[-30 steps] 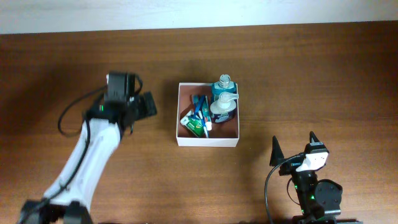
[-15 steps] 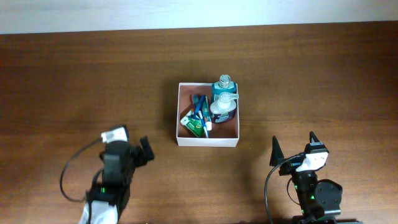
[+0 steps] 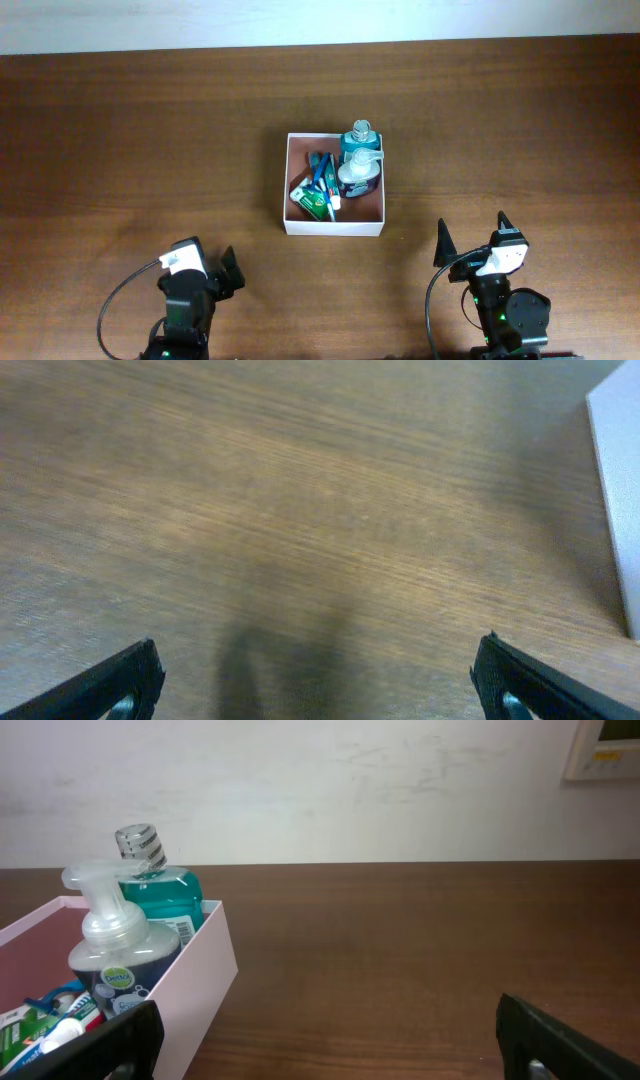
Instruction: Pack container
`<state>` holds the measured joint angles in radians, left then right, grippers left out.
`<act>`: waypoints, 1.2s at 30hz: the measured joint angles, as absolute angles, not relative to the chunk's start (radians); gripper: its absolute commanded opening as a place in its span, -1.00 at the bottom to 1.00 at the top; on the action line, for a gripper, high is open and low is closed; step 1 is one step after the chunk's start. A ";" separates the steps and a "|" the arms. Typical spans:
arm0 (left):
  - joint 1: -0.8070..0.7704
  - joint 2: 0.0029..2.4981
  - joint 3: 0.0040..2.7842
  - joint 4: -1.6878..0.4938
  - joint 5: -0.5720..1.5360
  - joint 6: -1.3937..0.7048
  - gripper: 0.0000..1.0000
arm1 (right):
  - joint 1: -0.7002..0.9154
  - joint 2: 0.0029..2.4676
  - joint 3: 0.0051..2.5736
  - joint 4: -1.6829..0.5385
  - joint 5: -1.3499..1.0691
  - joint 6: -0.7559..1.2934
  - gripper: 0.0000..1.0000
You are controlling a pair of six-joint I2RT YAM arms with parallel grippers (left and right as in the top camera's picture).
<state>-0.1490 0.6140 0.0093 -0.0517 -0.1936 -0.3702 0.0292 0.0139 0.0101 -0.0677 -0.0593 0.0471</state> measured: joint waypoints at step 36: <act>-0.036 0.015 0.009 -0.057 -0.210 -0.015 0.99 | 0.029 0.014 0.010 -0.068 -0.059 0.047 0.97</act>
